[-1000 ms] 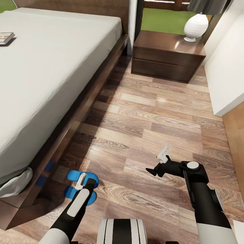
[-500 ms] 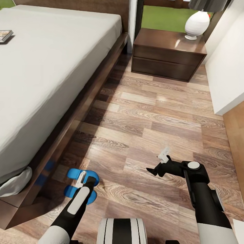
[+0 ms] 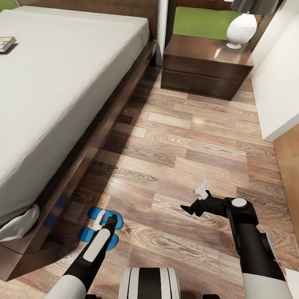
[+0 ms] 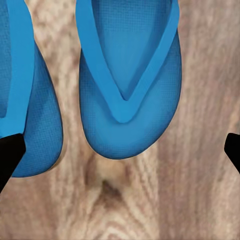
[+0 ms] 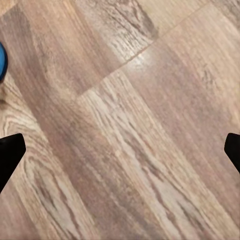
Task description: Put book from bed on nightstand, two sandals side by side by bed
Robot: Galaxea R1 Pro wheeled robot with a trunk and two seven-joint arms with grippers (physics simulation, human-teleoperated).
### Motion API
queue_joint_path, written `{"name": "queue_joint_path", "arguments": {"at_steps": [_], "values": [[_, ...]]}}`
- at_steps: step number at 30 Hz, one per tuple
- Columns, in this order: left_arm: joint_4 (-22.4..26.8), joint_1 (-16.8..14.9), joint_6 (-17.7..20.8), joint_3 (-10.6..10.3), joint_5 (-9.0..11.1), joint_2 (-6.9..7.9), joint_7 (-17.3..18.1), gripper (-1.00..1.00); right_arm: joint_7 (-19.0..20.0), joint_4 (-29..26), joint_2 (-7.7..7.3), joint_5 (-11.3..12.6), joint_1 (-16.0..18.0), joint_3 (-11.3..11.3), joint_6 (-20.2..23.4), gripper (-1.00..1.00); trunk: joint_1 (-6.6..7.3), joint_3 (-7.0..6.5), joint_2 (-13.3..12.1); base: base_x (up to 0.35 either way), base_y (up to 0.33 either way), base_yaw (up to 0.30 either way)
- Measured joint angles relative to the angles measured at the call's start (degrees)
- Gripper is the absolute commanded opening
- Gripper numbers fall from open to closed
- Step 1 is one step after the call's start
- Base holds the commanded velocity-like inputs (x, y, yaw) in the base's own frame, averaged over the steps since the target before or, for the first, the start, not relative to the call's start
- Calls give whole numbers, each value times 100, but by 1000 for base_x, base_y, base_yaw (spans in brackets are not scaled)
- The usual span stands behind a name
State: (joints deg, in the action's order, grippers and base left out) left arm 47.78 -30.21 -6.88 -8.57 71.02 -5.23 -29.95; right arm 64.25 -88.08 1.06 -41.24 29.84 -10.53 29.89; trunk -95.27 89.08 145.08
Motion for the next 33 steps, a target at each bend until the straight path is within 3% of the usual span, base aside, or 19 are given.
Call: {"name": "queue_joint_path", "arguments": {"at_steps": [10, 14, 17, 19, 20, 24, 31, 33], "values": [[64, 4, 6, -8, 12, 3, -1, 100, 0, 0, -4, 0, 0, -1, 0, 100, 0, 0, 0, 0, 0, 0], [837, 125, 65, -123, 9, 8, -138, 100, 9, 0, -2, 0, 0, -7, 16, 100, 0, 0, 0, 0, 0, 0], [1438, 315, 84, -355, 3, 15, -469, 100, 40, -19, 0, 5, 0, -8, 102, 100, 0, 0, 0, 0, 0, 0], [1988, 457, 108, -646, -7, 22, -1010, 100, 108, -106, -2, 9, 0, -9, 249, 100, 0, 0, 0, 0, 0, 0], [1994, 459, 108, -649, -8, 22, -1017, 100, 109, -107, -2, 9, 0, -9, 251, 100, 0, 0, 0, 0, 0, 0], [2424, 551, 123, -992, -51, 26, -1607, 100, 229, -231, -3, 12, 0, -17, 406, 100, 3, -21, -1, 0, 0, 0], [2699, 599, 231, -1543, -414, 16, -1990, 100, 296, -362, 41, 12, -1, -346, 499, 100, 21, -177, -11, 0, 0, 0], [2760, 602, 312, -1600, -494, 16, -2022, 100, 297, -376, 47, 13, -1, -401, 509, 100, 26, -221, -13, 0, 0, 0]]}}
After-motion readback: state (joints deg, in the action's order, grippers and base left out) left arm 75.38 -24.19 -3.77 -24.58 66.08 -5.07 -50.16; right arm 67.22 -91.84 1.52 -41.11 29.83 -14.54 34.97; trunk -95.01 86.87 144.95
